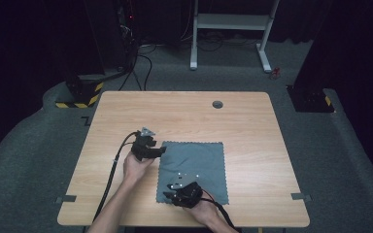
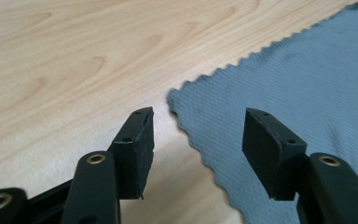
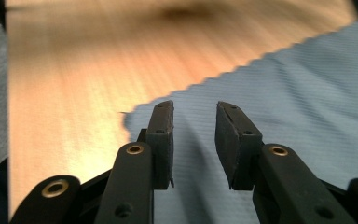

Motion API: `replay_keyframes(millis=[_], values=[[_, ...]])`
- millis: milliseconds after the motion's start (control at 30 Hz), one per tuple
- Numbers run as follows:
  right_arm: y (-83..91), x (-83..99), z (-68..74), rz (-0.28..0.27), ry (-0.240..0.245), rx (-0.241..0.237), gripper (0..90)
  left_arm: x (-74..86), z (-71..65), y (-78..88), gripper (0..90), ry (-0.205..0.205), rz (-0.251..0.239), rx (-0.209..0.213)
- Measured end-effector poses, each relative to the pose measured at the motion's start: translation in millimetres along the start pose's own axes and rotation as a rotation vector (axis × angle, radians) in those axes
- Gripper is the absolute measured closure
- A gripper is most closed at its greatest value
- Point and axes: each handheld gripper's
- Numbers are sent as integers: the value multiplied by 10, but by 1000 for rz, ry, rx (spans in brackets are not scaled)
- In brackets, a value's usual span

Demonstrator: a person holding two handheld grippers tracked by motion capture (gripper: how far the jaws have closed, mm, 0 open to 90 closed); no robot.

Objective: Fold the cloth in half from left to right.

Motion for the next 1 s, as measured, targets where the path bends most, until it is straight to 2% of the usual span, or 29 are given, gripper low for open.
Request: replay_keyframes(millis=[100,233,400,567,667,700,767,833,933,1000], values=[[-65,-12,64,5,13,-20,677,-27,14,-77,441,4,8,-10],[-156,-47,155,16,41,-46,674,-15,71,-167,452,31,10,-25],[-244,-64,214,35,60,-57,674,-33,64,-191,468,15,11,-37],[-296,-84,263,52,86,-35,685,-90,20,-269,471,-17,19,-50],[-295,-79,297,60,102,-16,709,-91,8,-291,488,3,5,-55],[-294,-77,306,60,111,-13,724,-90,5,-291,501,-2,4,-62],[-293,-71,338,63,123,-8,771,-90,-14,-285,542,-34,6,-85],[-297,-71,364,67,142,-4,807,-92,-36,-275,586,-46,11,-86],[-302,-73,370,69,140,19,884,-101,-45,-266,666,-57,20,-75],[-299,-76,376,78,138,25,896,-105,-53,-266,695,-61,21,-73]])
Point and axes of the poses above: each handheld gripper's, and its own axes: y roughly backward along the jaws, x roughly out of its underside, z roughly to its left, and after that the axes turned 11 degrees about -x, right-handed
